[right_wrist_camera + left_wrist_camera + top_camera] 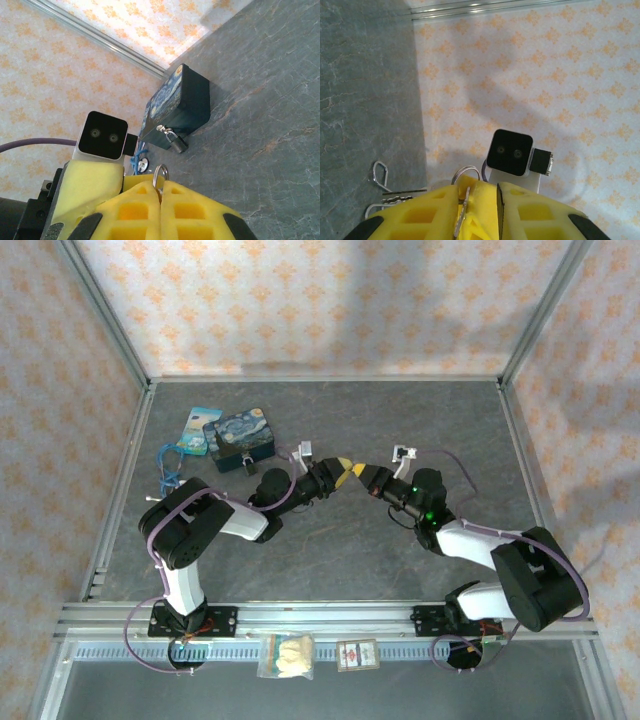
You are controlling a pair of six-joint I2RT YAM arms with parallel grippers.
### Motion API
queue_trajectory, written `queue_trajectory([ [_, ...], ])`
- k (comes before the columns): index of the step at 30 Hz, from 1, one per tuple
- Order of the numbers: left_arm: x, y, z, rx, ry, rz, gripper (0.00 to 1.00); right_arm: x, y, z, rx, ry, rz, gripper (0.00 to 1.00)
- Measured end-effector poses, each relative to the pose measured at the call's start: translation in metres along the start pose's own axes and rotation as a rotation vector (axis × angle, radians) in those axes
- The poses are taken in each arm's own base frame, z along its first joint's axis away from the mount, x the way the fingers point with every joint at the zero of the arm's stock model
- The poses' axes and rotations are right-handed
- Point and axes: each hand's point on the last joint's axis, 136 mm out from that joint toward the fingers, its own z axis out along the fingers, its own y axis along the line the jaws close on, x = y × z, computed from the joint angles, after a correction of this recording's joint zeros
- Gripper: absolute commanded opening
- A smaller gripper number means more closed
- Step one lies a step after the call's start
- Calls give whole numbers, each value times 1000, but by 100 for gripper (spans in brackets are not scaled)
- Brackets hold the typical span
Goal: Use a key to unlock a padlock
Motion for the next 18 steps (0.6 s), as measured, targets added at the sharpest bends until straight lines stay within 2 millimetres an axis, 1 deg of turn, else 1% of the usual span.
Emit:
queue_trajectory([
  [2,1,1,0,-4,3,2,8,-1,0,0,1,-3,0,0],
  [3,2,2,1,-10,4,4,0,-1,1,0,0,-4,-1,0],
  [5,2,4,1,-19,5,1,0,-1,1,0,3,-4,0,0],
  [6,2,5,1,-20,5,1,0,-1,0,0,6,-5,0,2],
  [8,2,6,1,-29,9,8,0,0,-1,-2,18,-1,2,14],
  [10,4,8,4,-41,26,22,0,0,-3,-3,43,9,-19,35],
  [12,4,12,5,-68,43,47,0,-2,-3,-3,75,22,-57,46],
  [13,1,14,4,-87,49,65,0,-5,0,-3,88,28,-90,50],
  [15,-8,16,1,-130,60,110,0,-16,6,-2,113,34,-150,56],
  [18,-25,13,3,-204,88,217,0,-36,10,-2,149,32,-230,60],
])
